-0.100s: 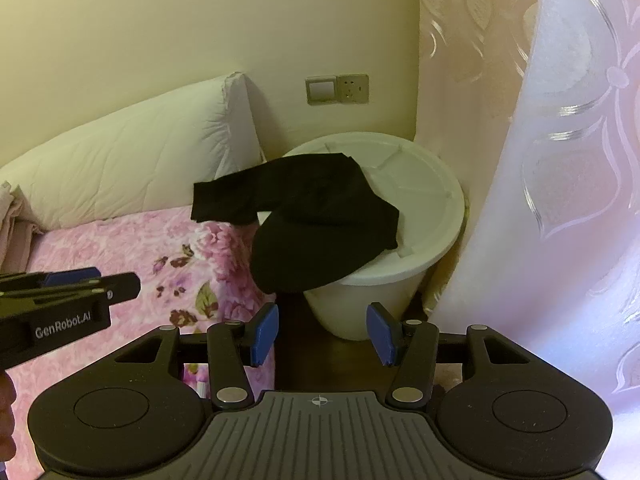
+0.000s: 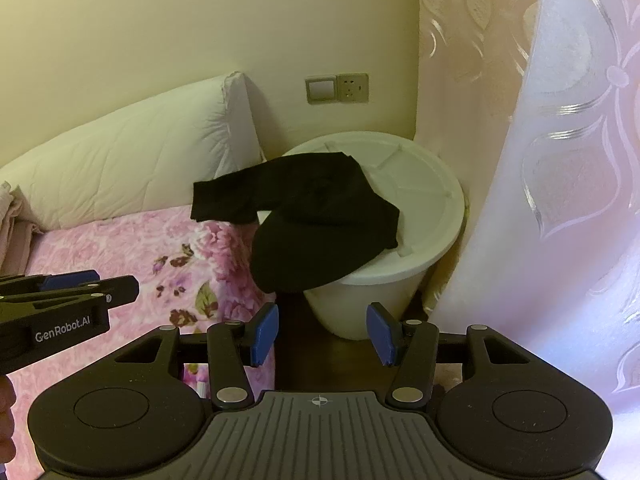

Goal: Fold clothes
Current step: 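Move both grippers toward the black garment draped over the white basket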

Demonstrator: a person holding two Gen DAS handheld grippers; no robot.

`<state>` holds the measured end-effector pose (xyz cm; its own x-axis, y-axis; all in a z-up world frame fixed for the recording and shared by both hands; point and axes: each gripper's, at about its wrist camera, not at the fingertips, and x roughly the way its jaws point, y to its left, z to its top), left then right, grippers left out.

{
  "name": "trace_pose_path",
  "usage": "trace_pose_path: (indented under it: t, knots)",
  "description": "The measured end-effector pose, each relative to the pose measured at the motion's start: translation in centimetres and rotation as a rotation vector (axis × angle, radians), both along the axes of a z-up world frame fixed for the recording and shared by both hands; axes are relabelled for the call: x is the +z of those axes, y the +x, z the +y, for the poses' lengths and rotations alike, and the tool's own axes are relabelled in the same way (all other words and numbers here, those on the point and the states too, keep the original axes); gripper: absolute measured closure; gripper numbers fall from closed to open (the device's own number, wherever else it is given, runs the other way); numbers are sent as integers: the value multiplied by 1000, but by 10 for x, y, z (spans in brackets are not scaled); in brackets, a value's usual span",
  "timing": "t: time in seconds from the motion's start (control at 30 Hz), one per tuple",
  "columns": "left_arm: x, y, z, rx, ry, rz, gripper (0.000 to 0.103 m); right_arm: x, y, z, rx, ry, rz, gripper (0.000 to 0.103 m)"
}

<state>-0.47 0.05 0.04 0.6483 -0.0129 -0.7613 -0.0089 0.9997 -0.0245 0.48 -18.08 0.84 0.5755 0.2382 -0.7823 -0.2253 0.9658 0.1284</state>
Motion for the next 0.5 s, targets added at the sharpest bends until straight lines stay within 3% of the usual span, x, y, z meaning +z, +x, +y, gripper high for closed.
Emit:
trace_pose_path:
  t: [0.5]
  knots:
    - [3,-3,0,1,-1,5,69,-2,-5,7,2,-15,-8,50]
